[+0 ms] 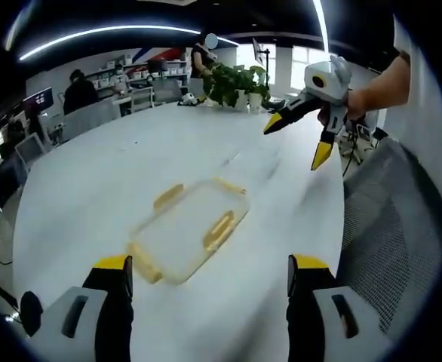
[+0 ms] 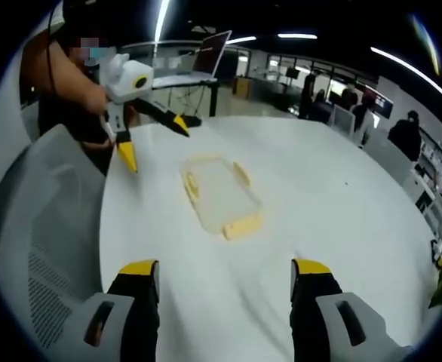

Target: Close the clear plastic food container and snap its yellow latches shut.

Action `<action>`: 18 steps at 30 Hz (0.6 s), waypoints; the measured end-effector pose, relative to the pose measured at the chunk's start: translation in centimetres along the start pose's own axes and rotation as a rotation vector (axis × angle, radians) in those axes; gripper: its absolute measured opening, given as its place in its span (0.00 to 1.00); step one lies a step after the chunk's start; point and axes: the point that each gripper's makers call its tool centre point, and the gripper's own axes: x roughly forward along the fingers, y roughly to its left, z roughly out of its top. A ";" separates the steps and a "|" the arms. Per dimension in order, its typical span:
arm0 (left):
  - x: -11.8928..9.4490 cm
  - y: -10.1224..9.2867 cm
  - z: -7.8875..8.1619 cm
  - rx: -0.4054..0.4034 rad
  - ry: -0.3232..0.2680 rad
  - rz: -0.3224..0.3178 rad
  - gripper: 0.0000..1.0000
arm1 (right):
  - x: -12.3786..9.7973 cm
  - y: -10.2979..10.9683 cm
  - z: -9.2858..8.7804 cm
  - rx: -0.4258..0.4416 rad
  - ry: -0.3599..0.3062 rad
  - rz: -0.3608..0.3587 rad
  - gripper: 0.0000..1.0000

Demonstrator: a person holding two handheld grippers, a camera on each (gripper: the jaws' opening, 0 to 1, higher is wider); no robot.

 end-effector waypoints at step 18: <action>0.2 1.1 -0.3 0.029 0.030 -0.009 0.84 | 1.0 -0.4 0.5 -0.019 0.010 0.027 0.69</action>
